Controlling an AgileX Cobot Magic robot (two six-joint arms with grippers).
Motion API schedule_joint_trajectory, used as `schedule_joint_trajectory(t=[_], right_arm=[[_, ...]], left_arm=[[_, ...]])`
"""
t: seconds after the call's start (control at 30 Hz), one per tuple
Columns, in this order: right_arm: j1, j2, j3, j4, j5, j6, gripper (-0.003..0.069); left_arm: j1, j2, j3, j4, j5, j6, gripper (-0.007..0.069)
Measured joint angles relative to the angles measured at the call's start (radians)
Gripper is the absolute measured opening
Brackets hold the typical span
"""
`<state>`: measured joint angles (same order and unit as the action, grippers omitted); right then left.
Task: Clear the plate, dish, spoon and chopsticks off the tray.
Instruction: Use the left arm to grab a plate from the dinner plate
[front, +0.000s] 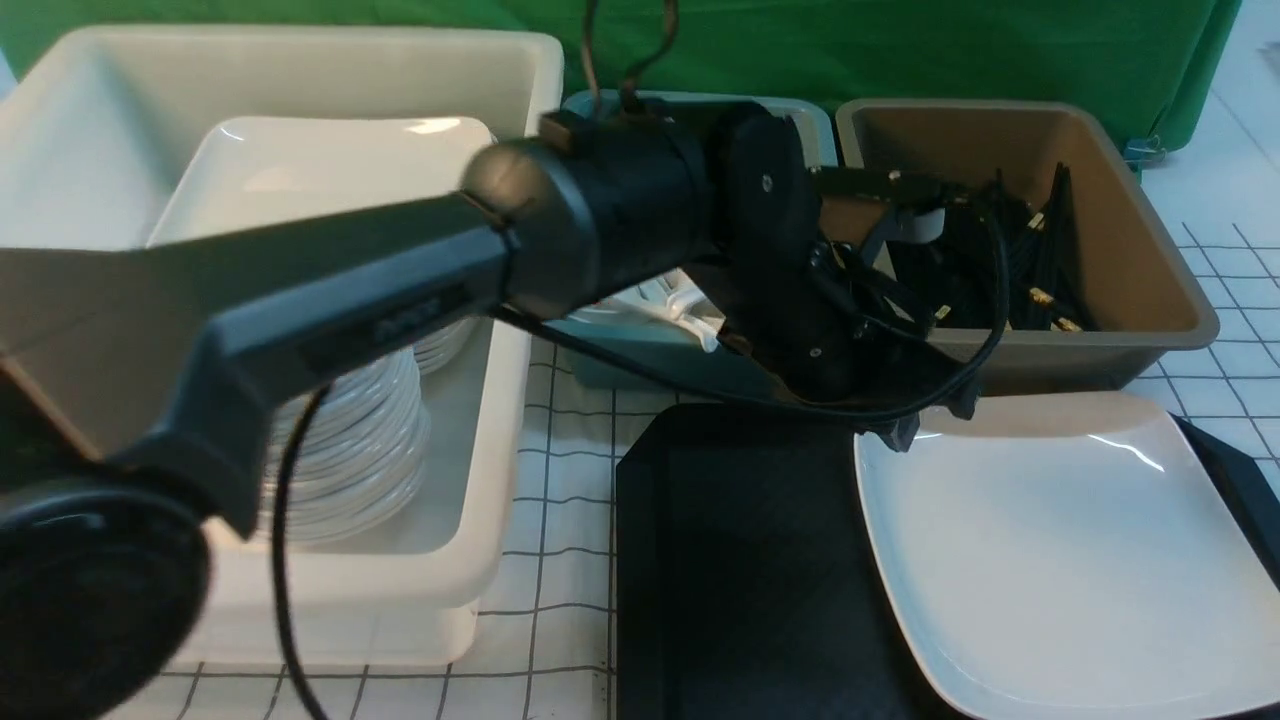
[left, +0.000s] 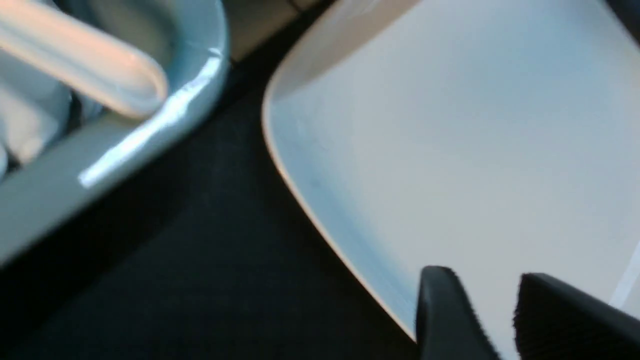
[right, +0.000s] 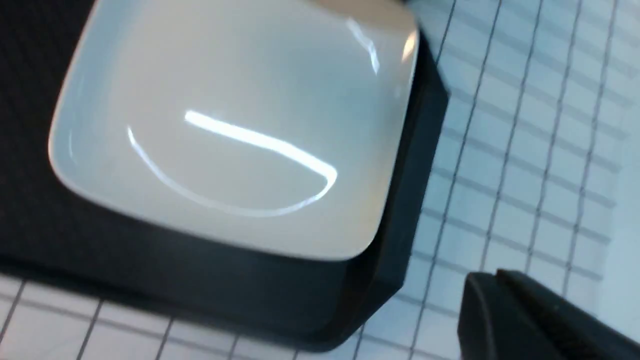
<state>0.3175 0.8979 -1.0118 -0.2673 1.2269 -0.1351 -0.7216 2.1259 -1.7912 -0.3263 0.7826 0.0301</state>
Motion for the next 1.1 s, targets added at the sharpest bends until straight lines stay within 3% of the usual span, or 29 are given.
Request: schedule_joint_trajectory(t=[0.13,0.23,0.33,0.43,0.77,0.87,1.03,1.1], right_arm=[[-0.036,0.000,0.028,0.196,0.000,-0.104,-0.0003],[-0.037,-0.001,0.028,0.352,-0.001,-0.183,-0.0003],[-0.037,-0.001,0.028,0.461,-0.001,-0.239,-0.0003],[-0.037,-0.001,0.028,0.481,-0.001,-0.255,-0.0003],[-0.037,-0.001,0.028,0.489,-0.009,-0.285,-0.0003],[-0.037,-0.001,0.028,0.489,-0.012,-0.287,-0.0003],[-0.037,-0.001,0.028,0.489,-0.013,-0.289,-0.0003],[-0.037,-0.001,0.028,0.489,-0.015,-0.289,-0.0003]], left_arm=[[0.000,0.120,-0.089,0.071,-0.025,-0.040,0.0427],[0.000,0.170,-0.122,0.100,-0.041,-0.063,0.0484],[0.000,0.195,-0.136,0.107,-0.067,-0.075,0.0505],[0.000,0.204,-0.138,0.107,-0.095,-0.079,0.0503],[0.000,0.244,-0.139,0.047,-0.151,-0.083,0.0423],[0.000,0.247,-0.139,0.031,-0.152,-0.084,0.0354],[0.002,0.249,-0.143,0.008,-0.153,-0.098,0.0157],[0.003,0.244,-0.148,-0.009,-0.145,-0.099,0.0141]])
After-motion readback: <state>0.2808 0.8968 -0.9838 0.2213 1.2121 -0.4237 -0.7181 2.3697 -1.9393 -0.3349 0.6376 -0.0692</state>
